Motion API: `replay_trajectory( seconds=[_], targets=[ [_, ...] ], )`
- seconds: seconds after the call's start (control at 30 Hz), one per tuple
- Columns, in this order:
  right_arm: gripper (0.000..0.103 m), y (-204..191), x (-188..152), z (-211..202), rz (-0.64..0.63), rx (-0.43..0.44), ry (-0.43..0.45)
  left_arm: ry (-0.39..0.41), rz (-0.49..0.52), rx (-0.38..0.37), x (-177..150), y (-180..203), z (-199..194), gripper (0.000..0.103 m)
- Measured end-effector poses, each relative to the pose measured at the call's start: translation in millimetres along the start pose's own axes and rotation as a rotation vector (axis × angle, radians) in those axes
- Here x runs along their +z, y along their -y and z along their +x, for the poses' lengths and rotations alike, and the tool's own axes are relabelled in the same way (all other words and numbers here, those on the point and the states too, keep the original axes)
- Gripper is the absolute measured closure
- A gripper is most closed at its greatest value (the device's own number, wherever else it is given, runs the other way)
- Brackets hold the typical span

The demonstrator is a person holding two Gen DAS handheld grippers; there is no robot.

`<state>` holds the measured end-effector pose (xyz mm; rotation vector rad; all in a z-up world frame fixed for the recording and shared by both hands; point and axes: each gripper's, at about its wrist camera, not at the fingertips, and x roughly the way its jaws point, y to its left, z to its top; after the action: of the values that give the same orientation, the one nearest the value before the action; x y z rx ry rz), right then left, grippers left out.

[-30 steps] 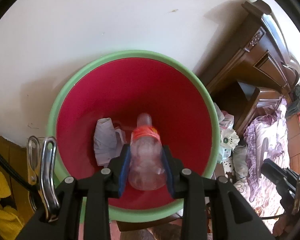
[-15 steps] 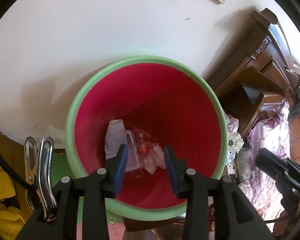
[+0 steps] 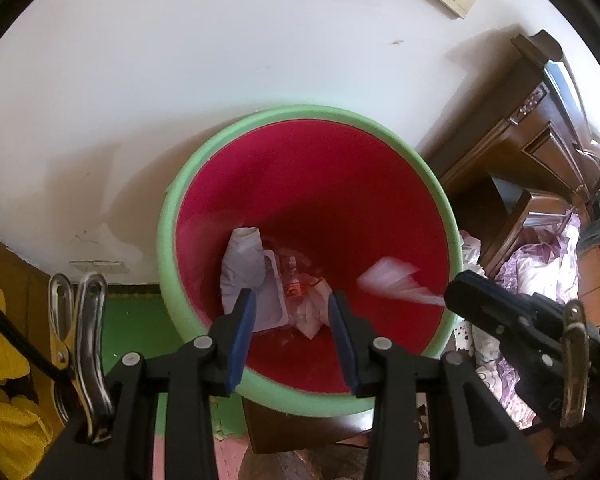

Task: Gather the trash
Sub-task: 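Open the left tool then the right tool to drop both items into the bin, then withdraw both open tools from the bin back to the nightstand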

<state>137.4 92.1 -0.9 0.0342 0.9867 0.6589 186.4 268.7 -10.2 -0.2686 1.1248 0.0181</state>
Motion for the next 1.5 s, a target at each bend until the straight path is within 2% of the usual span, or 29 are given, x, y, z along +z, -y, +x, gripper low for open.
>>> replay_trajectory(
  seconds=[0.13,0.37,0.93,1.3,1.5],
  targets=[
    [0.087,-0.4,-1.6,2.7,0.001,-0.009,-0.002,-0.001,-0.003,-0.001,-1.2,-2.3,-0.4,0.064],
    [0.084,5.7,-4.9,0.1,0.028,-0.018,0.006,0.001,0.009,-0.004,-1.4,0.4,-2.3,0.064],
    [0.080,10.6,-14.6,-28.8,0.092,-0.047,0.055,-0.007,0.100,-0.062,2.4,30.7,-5.4,0.064],
    [0.078,45.2,-37.1,-64.5,0.198,-0.108,0.103,-0.021,0.183,-0.095,-3.2,69.4,-7.2,0.064],
    [0.078,77.8,-51.6,-79.6,0.248,-0.132,0.104,-0.029,0.181,-0.105,-9.6,92.4,-9.1,0.064]
  ],
)
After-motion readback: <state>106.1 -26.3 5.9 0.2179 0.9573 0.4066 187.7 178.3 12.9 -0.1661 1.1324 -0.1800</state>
